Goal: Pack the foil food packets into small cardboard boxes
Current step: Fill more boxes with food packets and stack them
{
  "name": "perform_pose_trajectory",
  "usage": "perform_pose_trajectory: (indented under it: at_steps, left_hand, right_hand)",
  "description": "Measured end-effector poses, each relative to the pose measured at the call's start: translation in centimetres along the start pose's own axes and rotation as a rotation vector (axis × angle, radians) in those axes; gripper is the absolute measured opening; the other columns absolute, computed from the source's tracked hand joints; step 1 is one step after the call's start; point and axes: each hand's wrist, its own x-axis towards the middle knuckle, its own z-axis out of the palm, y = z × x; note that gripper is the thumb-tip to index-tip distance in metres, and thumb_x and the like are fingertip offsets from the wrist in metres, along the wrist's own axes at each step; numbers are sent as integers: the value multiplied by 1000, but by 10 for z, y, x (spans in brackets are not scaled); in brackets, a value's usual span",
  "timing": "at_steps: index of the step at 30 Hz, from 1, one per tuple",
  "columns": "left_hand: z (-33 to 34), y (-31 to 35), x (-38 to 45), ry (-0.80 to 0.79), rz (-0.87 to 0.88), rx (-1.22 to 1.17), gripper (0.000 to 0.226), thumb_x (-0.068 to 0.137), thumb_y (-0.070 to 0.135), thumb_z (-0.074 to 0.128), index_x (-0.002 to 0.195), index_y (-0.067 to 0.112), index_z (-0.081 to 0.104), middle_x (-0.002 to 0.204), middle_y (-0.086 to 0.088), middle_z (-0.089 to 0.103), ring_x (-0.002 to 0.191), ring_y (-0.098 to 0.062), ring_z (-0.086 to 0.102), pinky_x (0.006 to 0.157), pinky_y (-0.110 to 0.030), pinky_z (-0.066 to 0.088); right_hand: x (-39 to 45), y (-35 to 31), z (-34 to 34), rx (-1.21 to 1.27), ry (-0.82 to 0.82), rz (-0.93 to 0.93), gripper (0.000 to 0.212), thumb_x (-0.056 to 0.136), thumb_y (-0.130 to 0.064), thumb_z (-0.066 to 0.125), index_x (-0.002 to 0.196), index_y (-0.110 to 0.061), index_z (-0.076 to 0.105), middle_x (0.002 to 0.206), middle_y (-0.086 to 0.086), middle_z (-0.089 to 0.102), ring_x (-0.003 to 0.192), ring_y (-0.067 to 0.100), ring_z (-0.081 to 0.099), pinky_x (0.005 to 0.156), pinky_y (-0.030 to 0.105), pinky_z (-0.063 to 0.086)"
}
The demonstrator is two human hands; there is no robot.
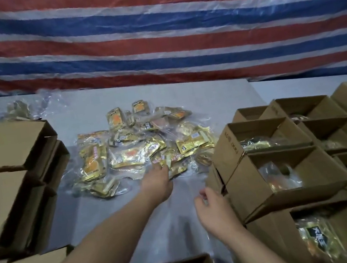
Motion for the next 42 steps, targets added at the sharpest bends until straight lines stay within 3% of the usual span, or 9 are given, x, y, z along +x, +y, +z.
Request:
perform_pose_trajectory:
  at_steps: [8, 15, 20, 25, 27, 31, 36, 39, 42]
  left_hand:
    - [51, 12, 110, -98, -15, 303, 102, 80, 51, 67, 152, 13, 6, 157, -21, 19, 141, -40, 27, 110, -53, 32]
    - [69, 16, 137, -86, -169, 160, 114, 68, 62, 74, 150, 13, 12, 141, -18, 38, 128, -37, 41, 99, -56, 40]
    - [52, 10, 124, -74, -189, -14, 79, 78, 62, 67, 135, 16, 38, 134, -16, 47, 123, -34, 47, 102, -48, 40]
    - [-1, 6, 78, -40, -250, -399, 37, 92, 38, 54, 113, 8, 57, 115, -17, 61, 101, -33, 60, 83, -35, 50]
    - [-28, 6, 44, 23, -199, -561, 31, 93, 35, 54, 112, 11, 60, 109, -14, 65, 88, -25, 60, 72, -29, 44]
    - [-80, 13, -36, 172, -84, -794, 7, 94, 31, 55, 91, 26, 57, 85, 4, 60, 77, -14, 55, 59, -24, 36]
    - [-133, 31, -109, 251, -106, -1077, 9, 93, 34, 59, 92, 26, 61, 77, 7, 65, 70, -9, 62, 61, -24, 45]
    - [-154, 39, -139, 239, -105, -1326, 8, 93, 30, 63, 100, 28, 63, 87, 5, 74, 77, -10, 72, 66, -25, 55]
    - [-160, 49, -157, 256, -86, -1320, 13, 94, 37, 61, 105, 30, 62, 95, 6, 74, 85, -9, 72, 76, -28, 58]
  right_hand:
    - [44, -9, -2, 103, 18, 80, 25, 97, -28, 43, 112, -14, 57, 118, 7, 60, 111, 27, 55, 95, 38, 45]
    - [46, -13, 6, 85, -42, 69, 28, 97, -33, 41, 113, -17, 56, 117, 4, 60, 109, 25, 56, 97, 42, 47]
    - [41, -21, 5, 90, -57, 52, 23, 97, -37, 41, 107, -22, 55, 112, -1, 60, 104, 21, 57, 88, 35, 47]
    - [45, -33, 0, 359, 53, 92, 17, 95, -38, 52, 94, -23, 59, 91, -6, 62, 92, 21, 61, 80, 35, 49]
    - [44, -40, -3, 584, 71, 162, 24, 95, -45, 58, 104, -23, 61, 99, -8, 63, 93, 13, 60, 78, 30, 47]
    - [35, -65, -9, 954, -121, 248, 43, 91, -60, 57, 124, -34, 48, 127, -6, 53, 117, 14, 52, 98, 36, 42]
    - [3, -83, -11, 1037, -280, 223, 77, 64, -84, 50, 129, -42, 51, 127, -13, 53, 128, 15, 48, 96, 38, 41]
    - [-13, -79, -13, 1197, -363, 215, 73, 73, -77, 53, 126, -29, 66, 121, 3, 70, 115, 27, 64, 88, 46, 55]
    - [-26, -79, -19, 1444, -530, 134, 71, 82, -73, 48, 124, -20, 71, 129, 13, 66, 117, 35, 64, 95, 55, 52]
